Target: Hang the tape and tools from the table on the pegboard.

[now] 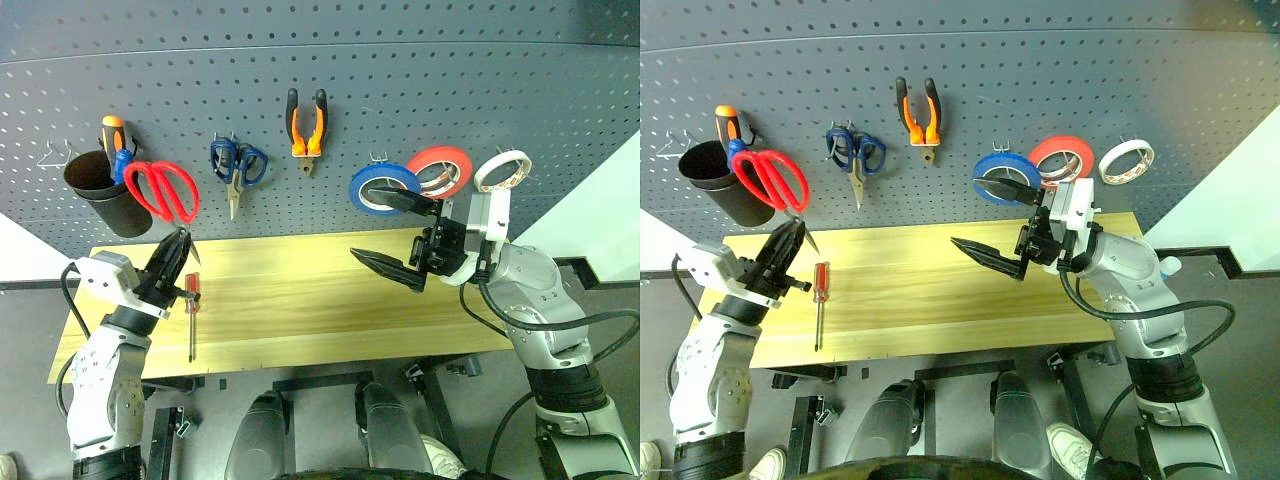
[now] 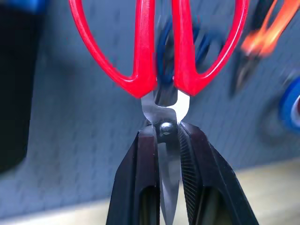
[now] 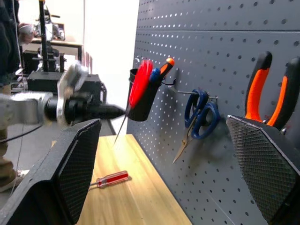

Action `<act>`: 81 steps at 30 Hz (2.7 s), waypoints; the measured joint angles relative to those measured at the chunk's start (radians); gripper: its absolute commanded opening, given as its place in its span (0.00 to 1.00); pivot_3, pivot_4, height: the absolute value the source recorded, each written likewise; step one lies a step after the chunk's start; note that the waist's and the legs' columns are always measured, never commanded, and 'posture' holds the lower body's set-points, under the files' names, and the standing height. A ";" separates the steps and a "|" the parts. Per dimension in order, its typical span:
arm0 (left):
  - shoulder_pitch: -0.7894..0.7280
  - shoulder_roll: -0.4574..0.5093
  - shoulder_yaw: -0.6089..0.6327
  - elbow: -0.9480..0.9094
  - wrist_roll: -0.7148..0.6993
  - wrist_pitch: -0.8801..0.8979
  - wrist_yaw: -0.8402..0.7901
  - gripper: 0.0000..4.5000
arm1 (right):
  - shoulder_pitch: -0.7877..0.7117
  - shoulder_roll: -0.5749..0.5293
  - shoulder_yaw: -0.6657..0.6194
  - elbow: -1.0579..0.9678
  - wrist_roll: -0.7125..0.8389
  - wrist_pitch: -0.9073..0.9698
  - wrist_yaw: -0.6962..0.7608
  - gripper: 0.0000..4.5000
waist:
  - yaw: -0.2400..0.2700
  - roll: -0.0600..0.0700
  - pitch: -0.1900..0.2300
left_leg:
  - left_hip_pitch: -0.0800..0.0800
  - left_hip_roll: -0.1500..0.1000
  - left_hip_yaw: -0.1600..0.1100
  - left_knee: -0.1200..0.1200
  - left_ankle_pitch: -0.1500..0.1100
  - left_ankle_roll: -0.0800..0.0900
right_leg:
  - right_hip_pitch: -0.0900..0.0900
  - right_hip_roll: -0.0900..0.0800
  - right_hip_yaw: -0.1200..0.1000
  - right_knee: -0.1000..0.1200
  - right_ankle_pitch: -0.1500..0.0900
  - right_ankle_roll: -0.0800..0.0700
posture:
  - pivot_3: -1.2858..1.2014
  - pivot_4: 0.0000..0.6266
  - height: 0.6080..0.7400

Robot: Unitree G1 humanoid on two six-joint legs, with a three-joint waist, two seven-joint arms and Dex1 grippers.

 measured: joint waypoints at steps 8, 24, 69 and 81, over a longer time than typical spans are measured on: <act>-0.126 0.062 -0.022 0.066 0.074 -0.038 0.031 0.06 | 0.013 0.008 0.000 0.002 -0.014 -0.003 0.018 1.00 | -0.002 0.000 0.000 | 0.001 0.000 0.000 0.001 0.000 0.000 | 0.001 0.001 0.000 0.001 0.000 0.000 | 0.49 0.25 0.93; -0.193 0.135 -0.130 0.207 0.209 0.027 0.054 0.28 | 0.033 0.010 -0.001 0.000 -0.019 -0.004 0.020 1.00 | -0.004 0.000 0.000 | 0.002 0.000 0.000 0.001 0.000 0.000 | 0.001 0.001 0.000 0.002 0.002 0.003 | 0.49 0.23 0.93; -0.604 0.202 -0.090 1.006 0.303 0.822 0.378 0.51 | 0.199 -0.101 0.046 0.072 -0.192 -0.081 0.223 1.00 | -0.027 0.000 -0.002 | 0.015 0.000 -0.001 -0.001 0.001 -0.002 | 0.011 0.001 0.000 0.005 0.001 0.010 | 0.49 0.26 0.93; -0.434 0.210 -0.111 0.770 0.288 0.806 0.281 0.20 | 0.182 -0.086 0.046 0.090 -0.207 -0.105 0.217 1.00 | -0.036 -0.001 -0.002 | 0.014 0.000 -0.001 -0.002 0.002 -0.004 | 0.010 0.001 0.001 0.005 0.003 0.006 | 0.48 0.25 0.93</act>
